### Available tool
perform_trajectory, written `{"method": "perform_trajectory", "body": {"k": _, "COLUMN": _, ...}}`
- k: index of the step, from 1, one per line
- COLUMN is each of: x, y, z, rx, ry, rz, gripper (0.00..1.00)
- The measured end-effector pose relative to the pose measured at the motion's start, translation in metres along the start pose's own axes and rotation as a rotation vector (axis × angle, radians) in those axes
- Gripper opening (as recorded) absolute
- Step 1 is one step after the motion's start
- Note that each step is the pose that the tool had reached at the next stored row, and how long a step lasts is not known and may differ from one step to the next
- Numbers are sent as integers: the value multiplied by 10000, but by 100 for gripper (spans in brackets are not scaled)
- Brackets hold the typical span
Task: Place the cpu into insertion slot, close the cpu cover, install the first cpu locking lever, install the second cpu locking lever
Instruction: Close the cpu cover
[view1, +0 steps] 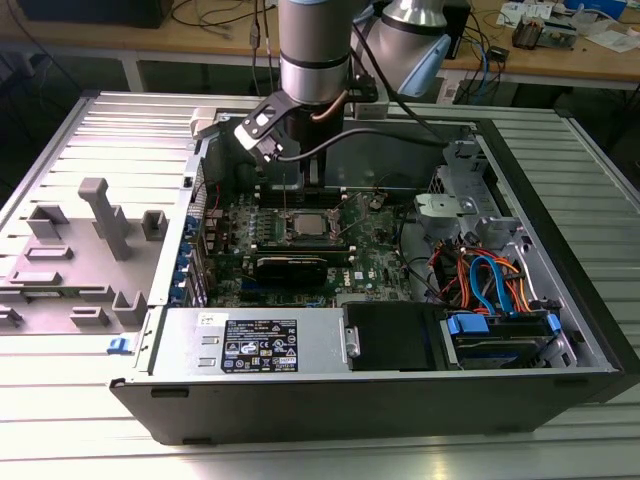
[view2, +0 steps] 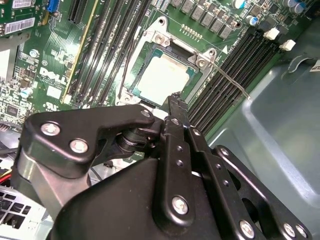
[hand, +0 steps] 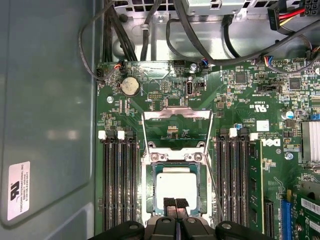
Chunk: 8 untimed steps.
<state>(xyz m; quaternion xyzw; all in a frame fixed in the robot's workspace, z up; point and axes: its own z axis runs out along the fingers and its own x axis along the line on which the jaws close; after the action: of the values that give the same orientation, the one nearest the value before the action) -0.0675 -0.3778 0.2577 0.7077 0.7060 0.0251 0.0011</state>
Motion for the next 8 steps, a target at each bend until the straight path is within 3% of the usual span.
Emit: {"method": "perform_trajectory", "body": {"k": 8, "x": 1, "y": 0, "z": -26, "rx": 2, "ry": -3, "rz": 1, "gripper": 11}}
